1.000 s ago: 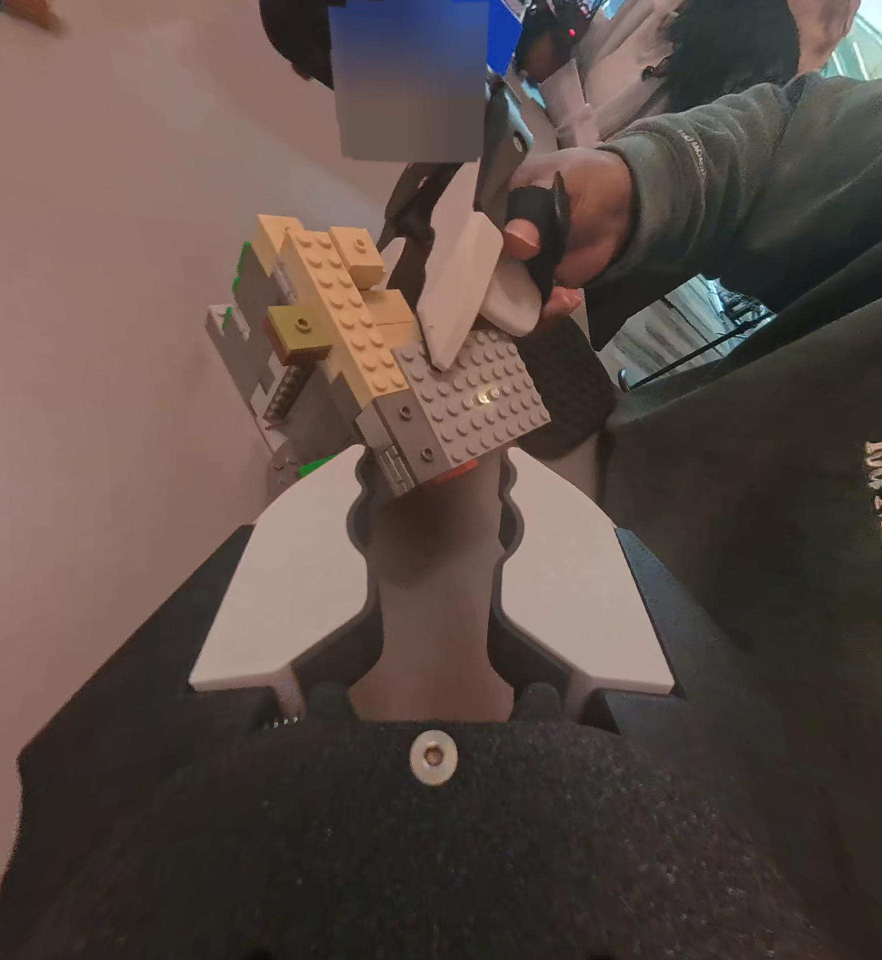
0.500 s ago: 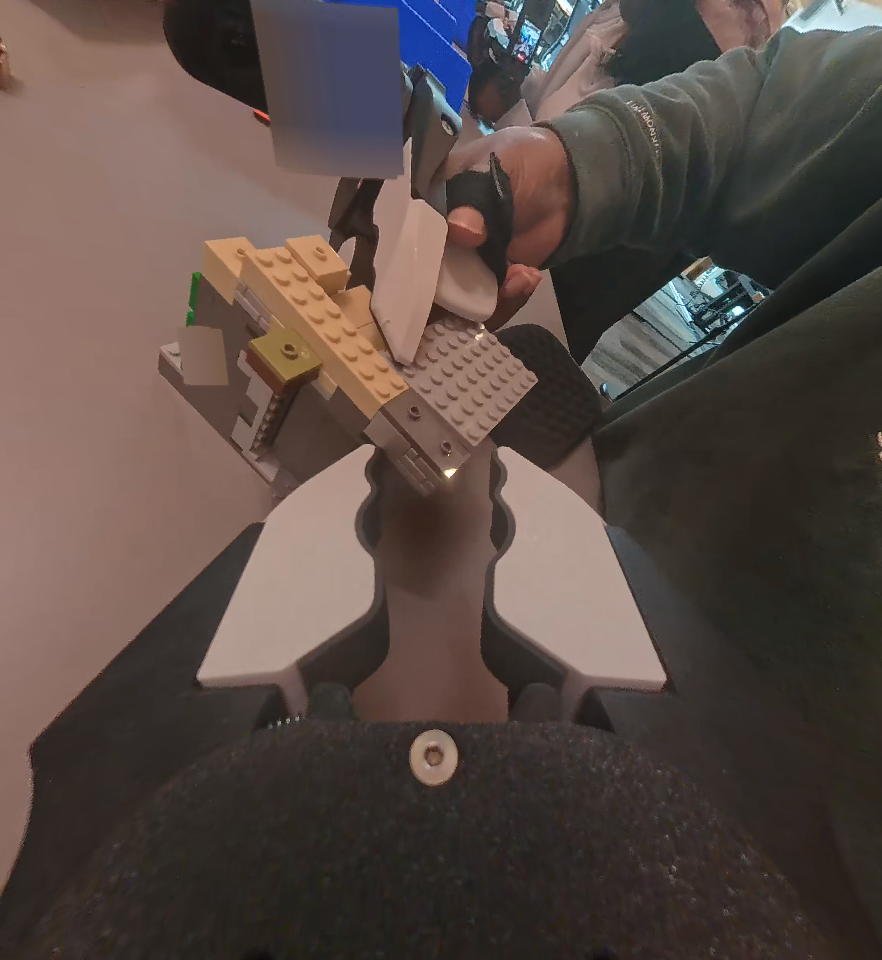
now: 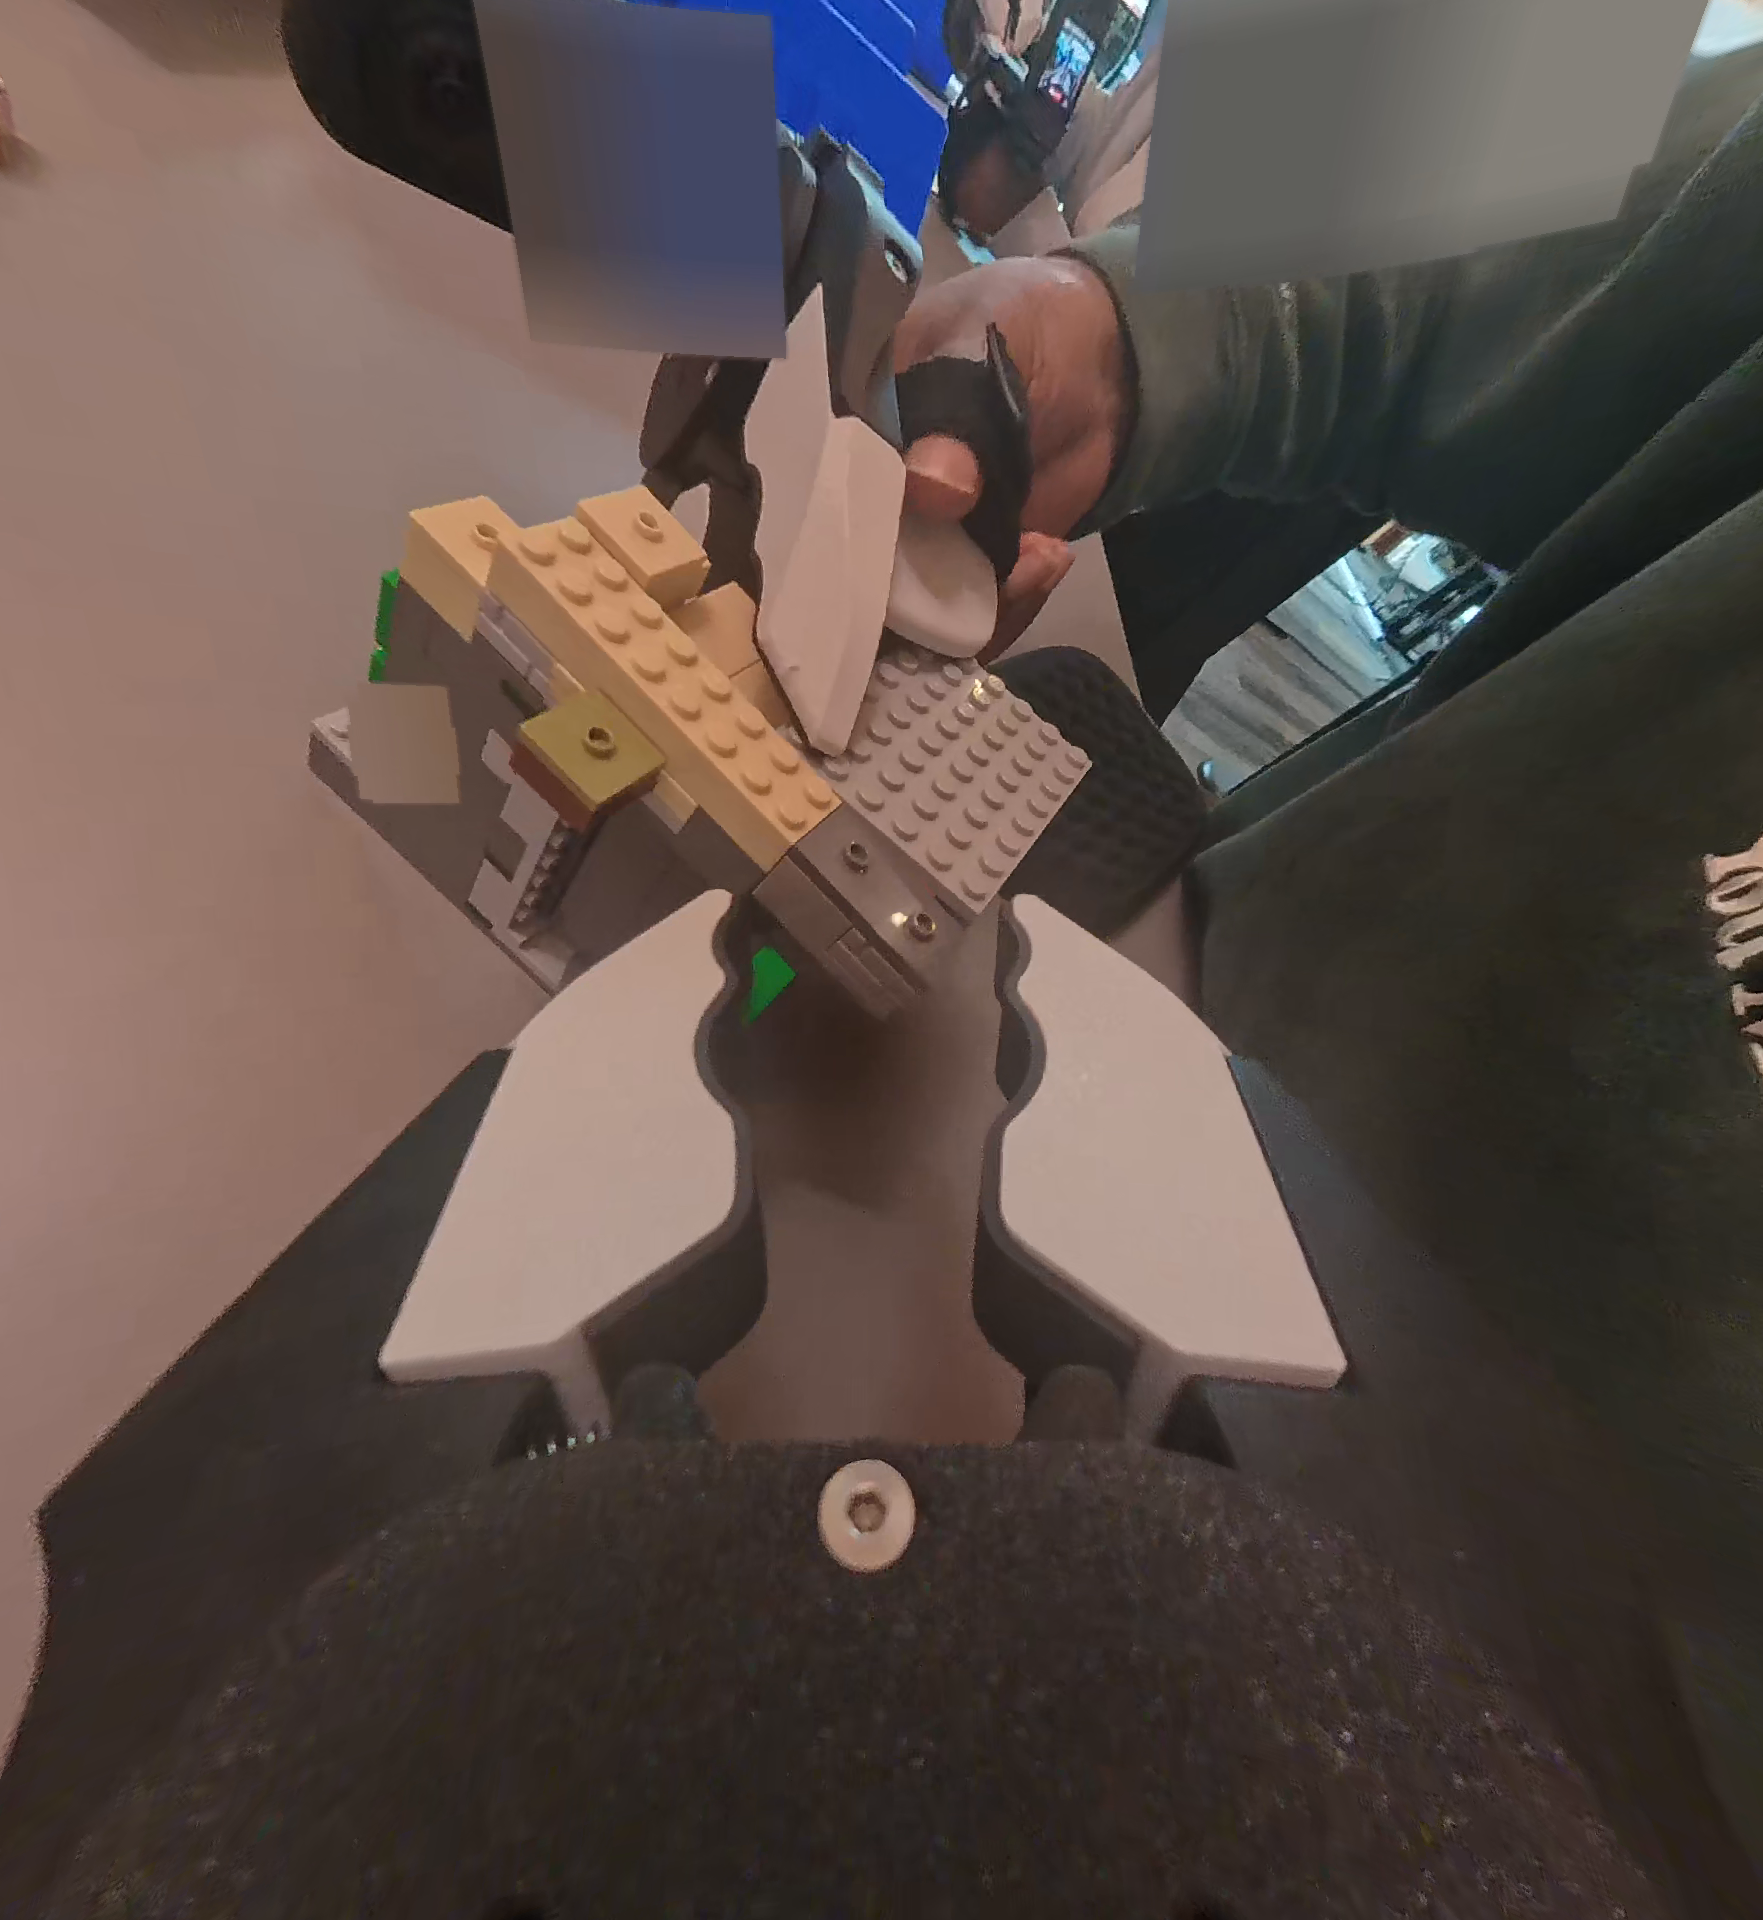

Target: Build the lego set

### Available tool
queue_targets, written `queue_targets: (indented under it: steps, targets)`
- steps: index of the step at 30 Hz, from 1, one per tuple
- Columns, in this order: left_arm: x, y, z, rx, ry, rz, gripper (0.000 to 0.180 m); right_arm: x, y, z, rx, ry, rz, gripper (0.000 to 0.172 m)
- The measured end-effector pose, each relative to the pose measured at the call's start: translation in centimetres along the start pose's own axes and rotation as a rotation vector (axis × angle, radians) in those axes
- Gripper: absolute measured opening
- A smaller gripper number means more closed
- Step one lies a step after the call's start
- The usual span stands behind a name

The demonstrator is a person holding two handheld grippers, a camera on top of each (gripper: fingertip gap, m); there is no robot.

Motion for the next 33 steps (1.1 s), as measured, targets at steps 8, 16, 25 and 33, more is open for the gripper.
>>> queue_targets:
  steps: [8,16,25,33]
  targets:
    - [0.00,0.42,-0.07,-0.020,-0.077,-0.224,0.045,-0.05,0.06,0.11,0.014,-0.006,-0.037,0.022]
    - [0.12,0.40,0.21,-0.087,-0.024,-0.273,0.043,0.03,0.20,0.32,0.027,0.001,-0.066,0.024]
    - [0.17,0.32,0.22,-0.108,0.019,-0.212,0.048,0.14,0.26,0.45,0.021,0.012,-0.089,0.026]
    - [0.29,0.46,0.34,-0.058,0.034,-0.245,0.043,0.16,0.25,0.45,0.012,0.013,-0.089,0.025]
Point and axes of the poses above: each gripper's, where its closed fingertips meet, z out along the fingers, x out of its underside, y = z × x across the jaws, the point moved 8 cm from there along -z, back along the fingers, and after that the axes turned 13 degrees about -y, right-handed, at the moved point
